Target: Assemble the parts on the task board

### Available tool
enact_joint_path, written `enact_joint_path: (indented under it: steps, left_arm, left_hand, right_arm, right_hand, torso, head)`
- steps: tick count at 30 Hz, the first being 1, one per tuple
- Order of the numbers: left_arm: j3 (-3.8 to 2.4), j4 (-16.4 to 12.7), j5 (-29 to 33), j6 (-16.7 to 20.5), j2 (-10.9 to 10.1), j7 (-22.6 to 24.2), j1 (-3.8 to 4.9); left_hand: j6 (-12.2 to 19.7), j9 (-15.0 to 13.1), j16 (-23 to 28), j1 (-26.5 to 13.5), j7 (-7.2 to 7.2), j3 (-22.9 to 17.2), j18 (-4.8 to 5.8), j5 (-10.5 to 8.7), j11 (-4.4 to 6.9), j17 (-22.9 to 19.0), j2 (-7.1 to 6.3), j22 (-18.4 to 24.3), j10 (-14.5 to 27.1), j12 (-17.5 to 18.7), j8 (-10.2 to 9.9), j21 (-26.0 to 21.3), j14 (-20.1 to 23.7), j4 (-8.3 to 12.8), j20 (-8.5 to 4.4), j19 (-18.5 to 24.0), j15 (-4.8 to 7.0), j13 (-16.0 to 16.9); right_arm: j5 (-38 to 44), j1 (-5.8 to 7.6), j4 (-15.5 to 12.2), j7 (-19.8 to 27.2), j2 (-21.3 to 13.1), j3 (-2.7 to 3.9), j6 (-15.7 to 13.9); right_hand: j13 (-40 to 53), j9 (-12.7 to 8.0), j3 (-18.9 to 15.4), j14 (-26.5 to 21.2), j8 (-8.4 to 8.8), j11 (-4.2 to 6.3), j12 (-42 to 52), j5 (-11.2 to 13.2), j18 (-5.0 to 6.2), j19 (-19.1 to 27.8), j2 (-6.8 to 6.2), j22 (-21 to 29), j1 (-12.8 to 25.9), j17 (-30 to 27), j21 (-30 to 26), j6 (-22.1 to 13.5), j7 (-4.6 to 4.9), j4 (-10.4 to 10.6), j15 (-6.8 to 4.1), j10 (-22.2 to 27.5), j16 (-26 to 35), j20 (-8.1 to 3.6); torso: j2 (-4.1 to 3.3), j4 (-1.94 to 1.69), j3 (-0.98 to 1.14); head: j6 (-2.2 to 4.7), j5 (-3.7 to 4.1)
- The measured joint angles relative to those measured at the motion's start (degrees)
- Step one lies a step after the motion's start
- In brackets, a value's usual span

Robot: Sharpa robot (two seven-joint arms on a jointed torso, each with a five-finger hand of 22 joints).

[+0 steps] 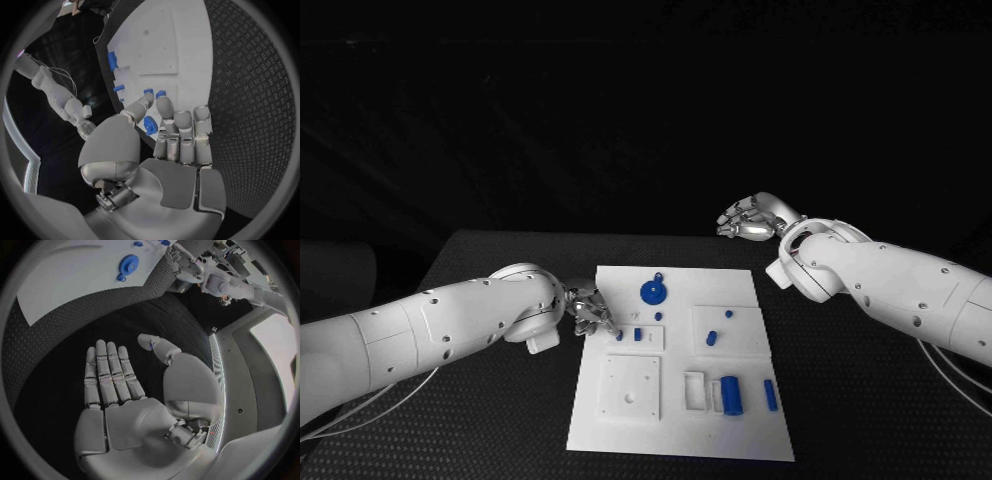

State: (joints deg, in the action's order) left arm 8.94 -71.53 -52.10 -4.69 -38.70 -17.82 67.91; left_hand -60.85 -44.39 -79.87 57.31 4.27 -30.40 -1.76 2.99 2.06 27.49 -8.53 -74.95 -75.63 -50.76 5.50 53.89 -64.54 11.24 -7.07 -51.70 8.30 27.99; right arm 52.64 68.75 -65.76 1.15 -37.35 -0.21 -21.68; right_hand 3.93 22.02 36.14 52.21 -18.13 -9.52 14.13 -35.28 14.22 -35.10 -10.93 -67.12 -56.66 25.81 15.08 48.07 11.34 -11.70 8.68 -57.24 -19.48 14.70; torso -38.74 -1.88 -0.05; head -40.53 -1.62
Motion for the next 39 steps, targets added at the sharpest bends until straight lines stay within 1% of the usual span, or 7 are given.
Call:
enact_joint_path:
  steps: [4,8,12,14,16,31,39]
  left_arm:
    - [0.01,0.00,-0.12,-0.06,0.06,0.11,0.00]
    - [0.01,0.07,-0.39,-0.09,0.29,0.16,-0.01]
    - [0.02,0.12,-0.55,-0.09,0.44,0.19,-0.01]
    - [0.02,0.16,-0.60,-0.08,0.49,0.19,-0.01]
    - [0.02,0.22,-0.65,-0.06,0.58,0.20,-0.02]
    - [0.04,0.71,-1.47,0.26,1.36,0.22,-0.20]
    - [-0.03,0.49,-1.71,0.70,0.13,0.20,-0.21]
  left_hand:
    - [-0.25,0.00,0.00,2.05,-0.26,-0.33,0.00,0.00,0.00,0.00,1.98,0.00,0.00,0.00,0.22,0.00,0.00,1.16,0.00,0.00,0.00,0.00]
    - [-1.31,0.00,0.00,3.34,-0.37,-0.12,0.00,0.00,0.00,0.05,3.28,0.00,0.00,0.00,0.87,0.00,0.00,1.69,0.00,0.00,-0.01,0.06]
    - [-1.68,0.00,0.00,3.77,-0.59,-0.02,0.00,0.00,0.21,0.05,3.75,0.01,-0.21,0.00,1.38,0.00,0.07,1.92,0.00,0.00,0.06,0.06]
    - [-2.21,0.00,0.00,3.95,-0.70,-0.02,0.00,0.00,0.21,0.05,4.43,0.01,-0.21,0.00,1.61,0.00,0.18,1.92,0.00,0.00,0.17,0.06]
    - [-2.80,-0.10,0.00,3.90,-0.95,0.14,0.00,0.00,0.62,0.05,4.92,0.01,-0.21,0.23,2.35,0.00,0.19,2.08,0.00,0.00,0.18,0.05]
    - [-4.31,-0.80,0.00,3.61,-1.64,0.53,0.00,0.00,1.33,0.04,5.68,0.02,-0.53,0.23,5.11,-0.21,-0.07,2.00,0.00,0.00,0.82,0.05]
    - [-4.31,-0.92,0.00,3.45,-1.64,0.91,0.00,0.00,1.33,0.04,5.51,0.03,-0.53,0.51,5.78,-0.44,-0.06,1.94,0.00,0.00,0.82,0.04]
  right_arm:
    - [0.00,-0.01,0.00,0.00,0.00,0.00,0.00]
    - [0.00,-0.01,-0.02,0.00,-0.01,0.00,0.00]
    - [0.00,-0.01,-0.03,-0.01,0.00,0.00,0.00]
    - [0.00,-0.01,-0.03,-0.01,0.00,0.00,0.00]
    - [0.00,-0.01,-0.03,-0.01,0.01,0.00,0.00]
    - [0.00,-0.01,-0.05,-0.01,0.01,0.00,0.00]
    - [0.00,-0.02,-0.04,-0.02,-0.05,0.00,0.00]
  right_hand:
    - [0.00,-0.03,0.00,0.00,0.00,0.00,0.00,0.00,0.00,0.00,0.00,0.00,0.00,0.00,0.00,0.00,0.00,0.00,0.00,0.00,0.00,0.00]
    - [0.00,-0.05,0.00,0.00,0.00,0.00,0.00,0.00,0.00,0.00,0.00,0.01,0.00,0.00,0.00,0.00,0.00,0.00,0.00,0.00,0.00,0.00]
    - [0.00,-0.05,0.00,0.00,0.00,0.00,0.00,0.00,-0.01,0.00,0.00,0.01,0.00,0.00,0.00,0.00,0.00,0.00,0.00,0.00,0.00,0.00]
    - [0.00,-0.05,0.00,0.00,0.00,0.00,0.00,0.00,0.00,0.00,0.00,0.00,0.00,0.00,0.00,0.01,0.00,0.00,0.00,0.00,0.00,0.00]
    - [0.00,-0.05,0.00,0.00,0.00,0.00,0.00,0.00,0.00,0.00,0.00,-0.04,0.00,0.00,0.00,0.01,-0.01,0.00,0.00,0.00,0.00,0.00]
    - [0.00,-0.04,0.00,0.00,0.00,0.00,0.00,0.00,-0.01,0.00,0.00,-0.04,0.00,-0.02,0.00,0.01,-0.01,0.00,0.00,0.00,0.00,0.00]
    - [0.00,-0.04,0.00,0.00,0.00,0.00,0.00,0.00,0.00,0.00,0.00,-0.09,0.00,-0.05,0.00,0.02,-0.02,0.00,0.00,0.00,0.00,0.00]
  torso:
    - [0.00,0.00,0.00]
    - [0.00,0.01,0.00]
    - [0.00,0.01,0.00]
    - [0.00,0.01,0.03]
    - [0.00,0.02,0.04]
    - [0.00,0.03,0.04]
    - [0.00,0.03,0.01]
  head:
    - [0.02,-0.03]
    - [0.07,-0.06]
    - [0.05,-0.07]
    - [0.03,-0.09]
    - [0.03,-0.10]
    - [-0.01,-0.12]
    - [0.08,-0.02]
